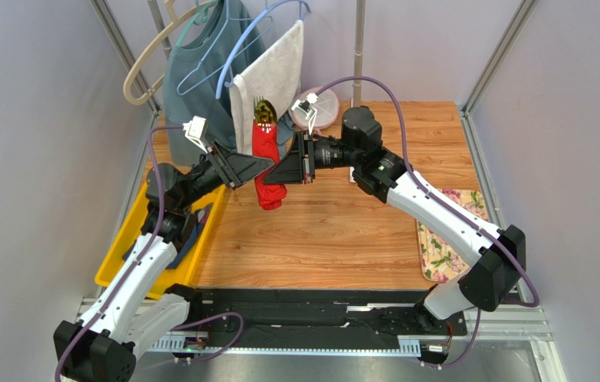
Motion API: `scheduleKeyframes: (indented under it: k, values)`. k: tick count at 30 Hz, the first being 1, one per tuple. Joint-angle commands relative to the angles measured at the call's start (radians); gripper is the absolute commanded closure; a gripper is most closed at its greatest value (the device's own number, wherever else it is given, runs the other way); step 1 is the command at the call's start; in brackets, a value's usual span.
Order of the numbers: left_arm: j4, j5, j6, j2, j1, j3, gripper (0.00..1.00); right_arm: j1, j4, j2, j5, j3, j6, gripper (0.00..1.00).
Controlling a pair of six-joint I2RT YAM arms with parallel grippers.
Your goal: Place the utensils on the paper napkin and roll it up
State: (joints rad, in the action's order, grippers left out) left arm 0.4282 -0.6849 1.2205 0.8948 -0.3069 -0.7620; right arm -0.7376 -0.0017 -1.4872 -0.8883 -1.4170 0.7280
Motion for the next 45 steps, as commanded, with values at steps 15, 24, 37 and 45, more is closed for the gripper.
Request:
scheduleKeyframes:
  k: [15,24,37,45]
  values:
    - [0.006,0.018,0.082,0.019,-0.027,-0.042,0.76,-0.017,0.085,-0.024,0.019,-0.028,-0.056,1.00]
    - [0.055,0.024,0.068,0.010,-0.015,-0.034,1.00,-0.016,0.005,-0.025,-0.011,-0.040,-0.107,0.86]
    - [0.113,0.039,0.040,0.016,0.051,-0.049,1.00,0.006,-0.140,0.068,-0.012,0.072,-0.171,0.71]
    - [0.113,0.038,0.034,0.024,0.066,-0.065,1.00,-0.034,-0.168,0.062,-0.055,0.121,-0.191,0.67]
